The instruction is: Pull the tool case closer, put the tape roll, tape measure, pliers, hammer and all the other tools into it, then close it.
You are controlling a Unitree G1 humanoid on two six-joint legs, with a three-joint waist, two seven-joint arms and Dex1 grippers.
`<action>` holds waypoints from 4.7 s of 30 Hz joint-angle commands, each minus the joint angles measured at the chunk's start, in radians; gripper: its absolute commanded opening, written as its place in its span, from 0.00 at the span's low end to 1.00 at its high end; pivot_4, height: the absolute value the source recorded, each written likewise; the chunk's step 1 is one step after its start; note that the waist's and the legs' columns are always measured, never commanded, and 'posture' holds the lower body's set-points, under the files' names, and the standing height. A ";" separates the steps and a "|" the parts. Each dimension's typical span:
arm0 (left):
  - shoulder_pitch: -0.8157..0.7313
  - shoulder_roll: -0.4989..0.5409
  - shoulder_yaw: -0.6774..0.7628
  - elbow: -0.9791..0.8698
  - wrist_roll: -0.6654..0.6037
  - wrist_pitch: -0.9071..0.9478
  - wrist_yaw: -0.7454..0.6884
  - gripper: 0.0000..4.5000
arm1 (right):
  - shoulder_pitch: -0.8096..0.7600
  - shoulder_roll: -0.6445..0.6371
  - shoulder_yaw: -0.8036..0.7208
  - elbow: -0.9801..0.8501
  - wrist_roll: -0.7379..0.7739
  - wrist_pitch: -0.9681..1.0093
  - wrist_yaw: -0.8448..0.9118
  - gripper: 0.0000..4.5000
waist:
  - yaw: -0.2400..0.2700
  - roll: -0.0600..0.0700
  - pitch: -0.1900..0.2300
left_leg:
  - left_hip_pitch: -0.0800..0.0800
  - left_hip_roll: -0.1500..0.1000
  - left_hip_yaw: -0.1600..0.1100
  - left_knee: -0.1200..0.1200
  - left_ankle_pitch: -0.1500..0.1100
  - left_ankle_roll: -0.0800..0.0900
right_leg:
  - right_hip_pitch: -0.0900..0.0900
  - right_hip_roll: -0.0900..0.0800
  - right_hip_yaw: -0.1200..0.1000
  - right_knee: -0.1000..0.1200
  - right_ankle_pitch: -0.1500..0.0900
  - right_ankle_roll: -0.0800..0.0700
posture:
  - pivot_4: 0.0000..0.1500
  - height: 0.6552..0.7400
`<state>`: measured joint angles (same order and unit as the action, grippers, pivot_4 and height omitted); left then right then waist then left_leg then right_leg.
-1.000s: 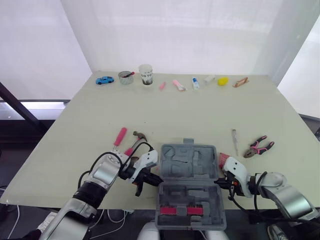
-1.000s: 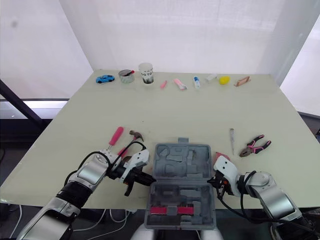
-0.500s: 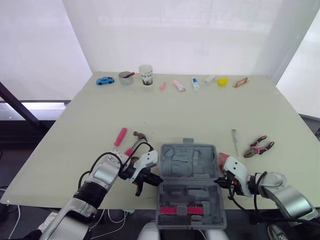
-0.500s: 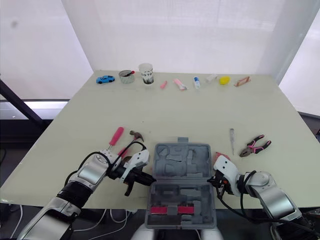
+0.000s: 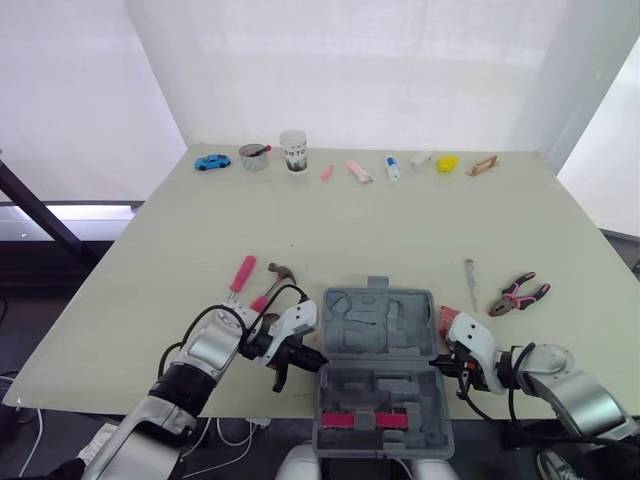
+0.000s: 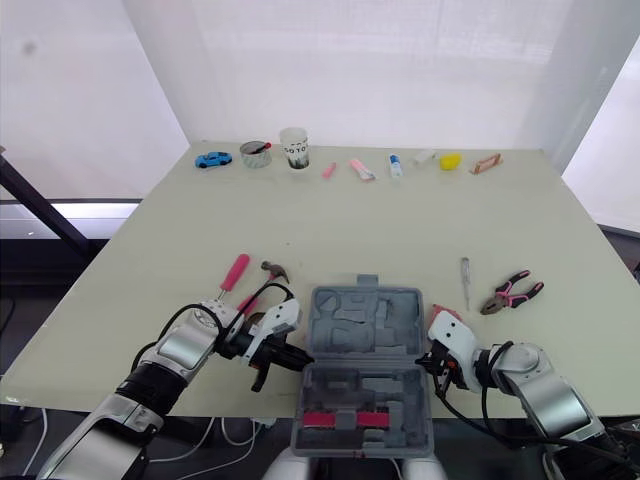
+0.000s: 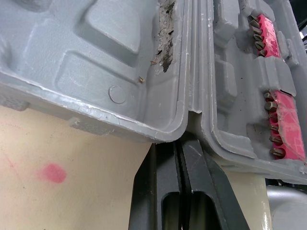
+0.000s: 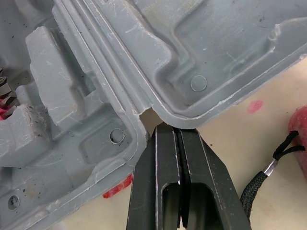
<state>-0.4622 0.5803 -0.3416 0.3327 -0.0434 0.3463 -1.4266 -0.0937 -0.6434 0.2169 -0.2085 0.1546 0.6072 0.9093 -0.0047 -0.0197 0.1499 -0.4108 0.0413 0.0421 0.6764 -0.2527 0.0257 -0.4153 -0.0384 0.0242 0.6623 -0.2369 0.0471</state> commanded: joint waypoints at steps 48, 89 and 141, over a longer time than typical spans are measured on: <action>-0.015 0.031 0.000 0.077 0.028 -0.013 0.046 0.01 | -0.006 -0.008 -0.013 -0.024 0.053 -0.021 0.011 0.00 | -0.004 0.001 0.000 | 0.000 0.000 -0.001 0.000 0.000 0.000 | 0.000 0.000 0.000 0.000 0.000 0.000 | 1.00 1.00; -0.001 0.016 -0.002 0.065 0.025 -0.009 0.062 0.01 | 0.001 -0.023 -0.004 -0.030 0.060 -0.007 0.034 0.00 | -0.005 0.001 0.000 | 0.000 0.000 -0.001 0.000 0.000 0.000 | 0.000 0.001 0.000 0.000 0.000 0.000 | 1.00 1.00; 0.050 0.050 -0.031 -0.038 -0.003 0.049 0.019 0.01 | 0.011 -0.021 -0.011 -0.012 0.050 -0.023 0.012 0.00 | -0.009 0.001 0.000 | 0.000 0.001 -0.001 -0.001 0.000 0.000 | 0.000 0.001 0.000 -0.001 0.000 0.000 | 1.00 1.00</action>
<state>-0.4368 0.6167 -0.3366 0.2904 -0.0636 0.3764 -1.4002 -0.0798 -0.6605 0.2158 -0.1965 0.1941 0.5996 0.9208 -0.0138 -0.0191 0.1495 -0.4107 0.0420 0.0408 0.6758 -0.2528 0.0258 -0.4155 -0.0374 0.0238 0.6611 -0.2373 0.0468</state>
